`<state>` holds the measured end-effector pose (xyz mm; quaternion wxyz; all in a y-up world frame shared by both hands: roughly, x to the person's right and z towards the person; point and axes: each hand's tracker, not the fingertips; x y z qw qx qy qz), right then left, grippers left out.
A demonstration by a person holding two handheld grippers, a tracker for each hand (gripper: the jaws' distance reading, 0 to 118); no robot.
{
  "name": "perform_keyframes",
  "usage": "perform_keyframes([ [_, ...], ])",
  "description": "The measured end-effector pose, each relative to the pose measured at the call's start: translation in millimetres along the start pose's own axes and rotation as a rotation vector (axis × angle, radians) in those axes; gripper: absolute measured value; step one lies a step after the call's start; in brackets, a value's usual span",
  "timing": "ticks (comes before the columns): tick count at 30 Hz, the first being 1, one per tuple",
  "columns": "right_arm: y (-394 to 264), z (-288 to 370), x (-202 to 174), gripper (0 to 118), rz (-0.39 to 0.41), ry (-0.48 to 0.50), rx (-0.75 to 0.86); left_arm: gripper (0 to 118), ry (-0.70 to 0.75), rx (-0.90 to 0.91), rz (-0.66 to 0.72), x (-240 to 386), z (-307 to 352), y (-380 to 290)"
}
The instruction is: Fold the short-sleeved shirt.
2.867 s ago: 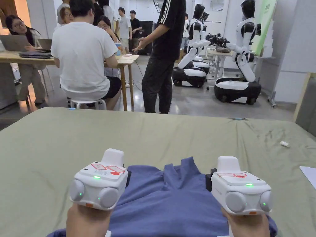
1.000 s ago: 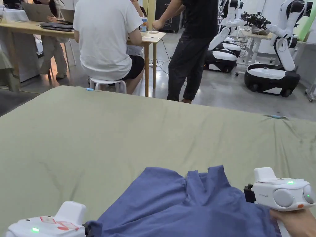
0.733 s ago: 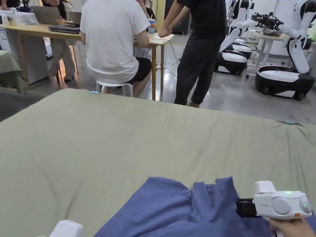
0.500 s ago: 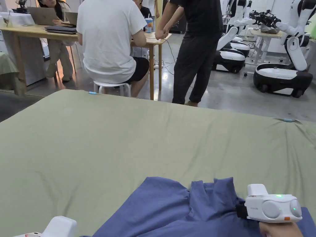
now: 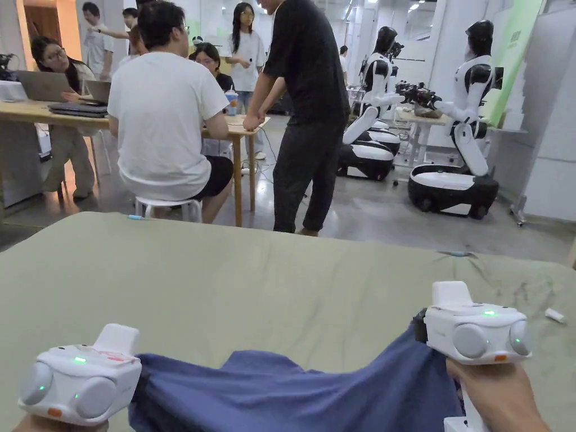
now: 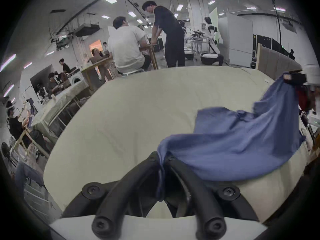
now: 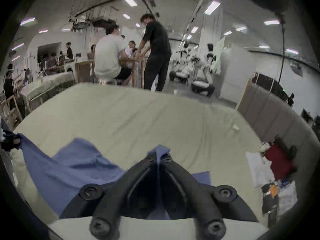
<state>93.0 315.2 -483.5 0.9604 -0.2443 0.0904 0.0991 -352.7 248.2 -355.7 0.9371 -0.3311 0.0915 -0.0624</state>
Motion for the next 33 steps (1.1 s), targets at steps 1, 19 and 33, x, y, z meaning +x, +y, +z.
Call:
perform_keyframes([
  [1, 12, 12, 5, 2, 0.003, -0.024, 0.029, 1, 0.014, 0.015, 0.001, -1, -1, 11],
  [19, 204, 82, 76, 2, -0.031, -0.191, 0.360, 1, 0.123, 0.341, 0.111, -16, 37, 277],
  [33, 301, 86, 87, 2, -0.049, -0.207, 0.526, 1, 0.246, 0.508, 0.039, -43, 61, 399],
])
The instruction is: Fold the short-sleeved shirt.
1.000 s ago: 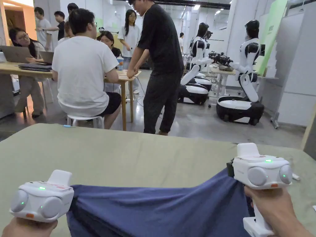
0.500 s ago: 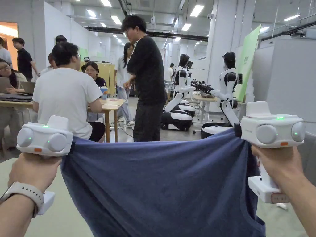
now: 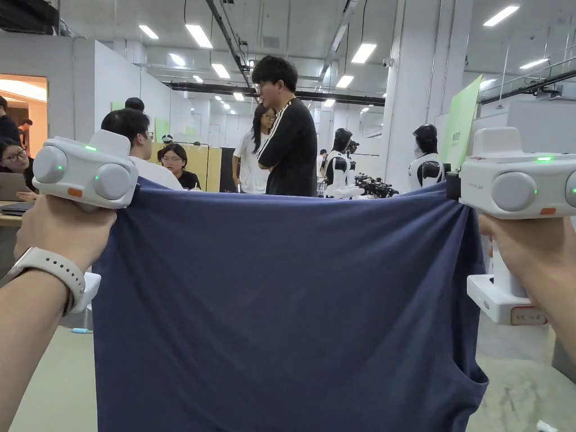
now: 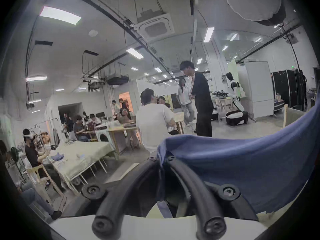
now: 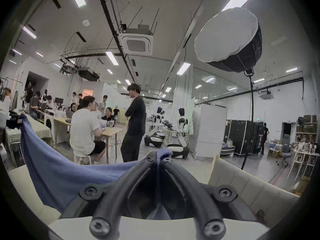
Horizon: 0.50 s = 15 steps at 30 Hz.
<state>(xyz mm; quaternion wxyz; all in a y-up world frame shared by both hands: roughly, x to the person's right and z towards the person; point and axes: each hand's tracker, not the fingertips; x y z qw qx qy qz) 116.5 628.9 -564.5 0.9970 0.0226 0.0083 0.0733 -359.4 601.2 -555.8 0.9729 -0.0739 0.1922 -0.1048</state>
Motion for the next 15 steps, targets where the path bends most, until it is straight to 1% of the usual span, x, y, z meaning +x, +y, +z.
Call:
perform_keyframes([
  [2, -6, -1, -2, 2, -0.012, -0.001, -0.002, 1, -0.006, -0.002, -0.014, 1, -3, -7],
  [3, -14, -2, -3, 2, -0.019, -0.004, -0.007, 1, -0.020, -0.032, -0.028, 2, -8, -14],
  [6, -51, -4, -10, 2, -0.017, 0.002, -0.062, 1, -0.041, -0.079, -0.019, 9, -17, -48],
  [8, -80, -4, -13, 2, -0.007, -0.014, -0.102, 1, -0.046, -0.102, -0.009, 18, -10, -78],
  [10, -96, 9, -13, 2, -0.017, -0.022, -0.112, 1, -0.050, -0.125, -0.019, 22, -9, -98],
  [12, -105, 21, -11, 2, -0.031, -0.017, -0.127, 1, -0.050, -0.147, -0.067, 26, -5, -112],
  [15, -116, 39, -7, 2, -0.037, -0.015, -0.149, 1, -0.074, -0.140, -0.029, 22, 17, -126],
])
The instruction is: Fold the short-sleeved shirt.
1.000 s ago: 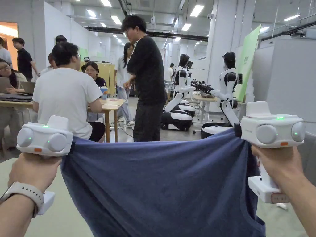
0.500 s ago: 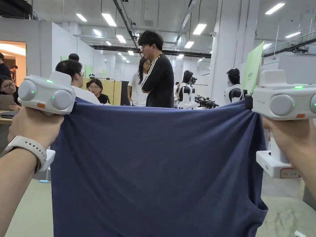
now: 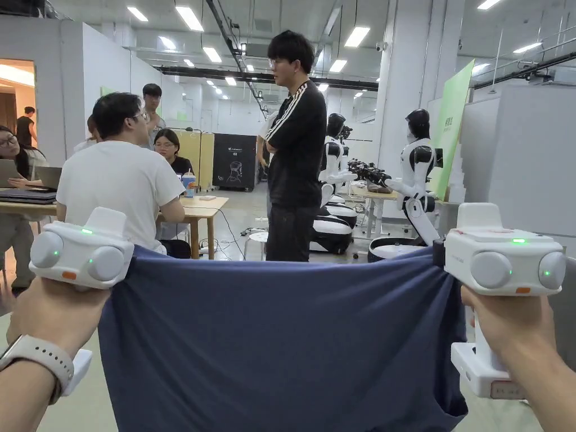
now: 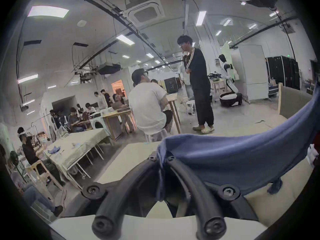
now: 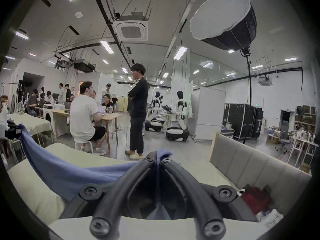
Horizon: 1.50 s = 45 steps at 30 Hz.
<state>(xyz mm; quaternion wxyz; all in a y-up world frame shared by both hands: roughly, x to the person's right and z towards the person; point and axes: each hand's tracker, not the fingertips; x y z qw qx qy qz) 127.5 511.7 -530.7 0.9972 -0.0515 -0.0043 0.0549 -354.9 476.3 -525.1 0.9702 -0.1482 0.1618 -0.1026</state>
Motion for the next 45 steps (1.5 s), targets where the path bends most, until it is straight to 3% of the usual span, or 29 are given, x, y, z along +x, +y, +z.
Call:
perform_keyframes([
  [4, -29, 43, 7, 2, 0.026, -0.002, -0.038, 1, -0.060, -0.025, 0.050, -5, 54, -33],
  [5, -37, 54, 9, 2, 0.062, -0.006, -0.062, 1, -0.096, -0.028, 0.069, -8, 69, -45],
  [14, -169, 166, 11, 2, 0.074, 0.071, -0.189, 1, -0.151, -0.112, 0.043, -12, 177, -197],
  [22, -329, 227, -12, 2, 0.159, 0.178, -0.560, 1, -0.245, -0.406, 0.055, -7, 225, -352],
  [27, -361, 242, -10, 2, 0.094, 0.151, -0.669, 2, -0.238, -0.464, 0.096, -12, 232, -392],
  [28, -361, 244, -9, 6, 0.091, 0.154, -0.673, 9, -0.242, -0.461, 0.099, -12, 234, -390],
  [29, -357, 245, -9, 19, 0.091, 0.154, -0.674, 25, -0.245, -0.451, 0.106, -12, 237, -386],
  [30, -362, 239, -5, 43, 0.088, 0.152, -0.669, 56, -0.246, -0.441, 0.109, -11, 241, -380],
  [31, -354, 243, -9, 83, 0.094, 0.142, -0.652, 97, -0.224, -0.413, 0.092, -6, 246, -372],
  [33, -336, 249, -21, 98, 0.074, 0.173, -0.599, 111, -0.208, -0.353, 0.041, 8, 254, -356],
  [35, -315, 259, -38, 114, 0.048, 0.206, -0.530, 118, -0.270, -0.270, 0.023, 27, 264, -336],
  [39, -299, 267, -74, 113, 0.050, 0.230, -0.441, 117, -0.351, -0.231, 0.022, 56, 269, -316],
  [40, -299, 270, -80, 103, 0.052, 0.232, -0.428, 110, -0.353, -0.214, 0.019, 64, 273, -316],
  [41, -299, 272, -84, 82, 0.045, 0.239, -0.418, 91, -0.358, -0.212, 0.021, 68, 275, -315],
  [42, -300, 273, -88, 47, 0.043, 0.234, -0.421, 59, -0.356, -0.203, 0.027, 69, 278, -316],
  [43, -302, 273, -91, 0, 0.043, 0.226, -0.421, 0, -0.345, -0.199, 0.021, 69, 279, -317],
  [45, -306, 278, -92, 0, 0.058, 0.232, -0.417, 0, -0.330, -0.214, -0.003, 58, 281, -329],
])
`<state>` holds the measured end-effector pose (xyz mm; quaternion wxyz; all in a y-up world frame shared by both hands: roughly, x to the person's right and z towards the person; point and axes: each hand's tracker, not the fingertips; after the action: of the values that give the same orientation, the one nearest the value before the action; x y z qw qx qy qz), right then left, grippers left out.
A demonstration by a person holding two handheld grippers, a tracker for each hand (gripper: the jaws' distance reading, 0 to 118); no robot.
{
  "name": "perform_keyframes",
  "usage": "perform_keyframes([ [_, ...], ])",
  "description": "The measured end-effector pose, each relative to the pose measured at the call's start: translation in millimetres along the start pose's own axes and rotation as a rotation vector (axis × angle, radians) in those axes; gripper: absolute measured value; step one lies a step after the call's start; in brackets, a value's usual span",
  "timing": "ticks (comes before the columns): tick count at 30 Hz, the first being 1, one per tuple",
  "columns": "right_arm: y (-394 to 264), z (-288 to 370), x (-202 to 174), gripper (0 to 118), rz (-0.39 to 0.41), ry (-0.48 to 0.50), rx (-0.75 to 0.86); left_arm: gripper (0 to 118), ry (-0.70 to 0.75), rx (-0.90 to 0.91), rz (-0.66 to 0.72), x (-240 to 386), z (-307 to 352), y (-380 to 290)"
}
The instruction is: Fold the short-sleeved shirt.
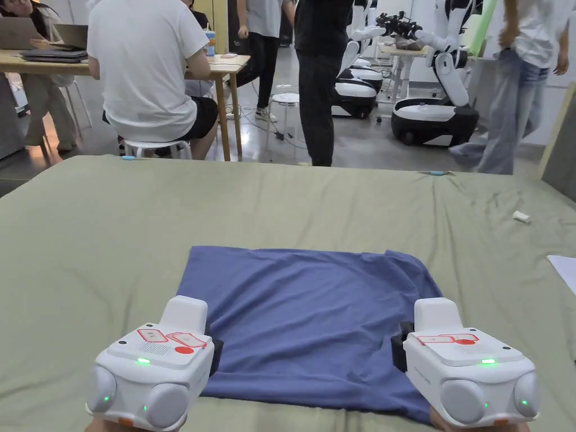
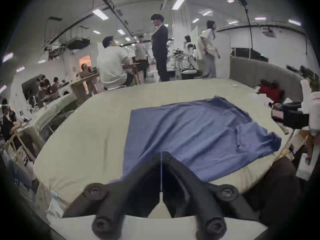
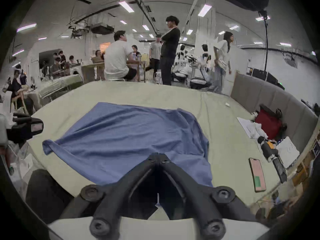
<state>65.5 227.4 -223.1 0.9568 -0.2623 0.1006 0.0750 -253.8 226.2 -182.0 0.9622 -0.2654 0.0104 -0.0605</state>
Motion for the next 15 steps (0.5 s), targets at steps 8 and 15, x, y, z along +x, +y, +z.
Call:
perform_keyframes([
  [8, -21, -19, -8, 0, -0.007, 0.054, -0.110, 0, 0.078, -0.209, 0.069, -88, -9, -50],
  [15, -24, -39, -17, 0, 0.020, 0.083, -0.174, 112, 0.045, -0.240, 0.014, -103, -27, -76],
])
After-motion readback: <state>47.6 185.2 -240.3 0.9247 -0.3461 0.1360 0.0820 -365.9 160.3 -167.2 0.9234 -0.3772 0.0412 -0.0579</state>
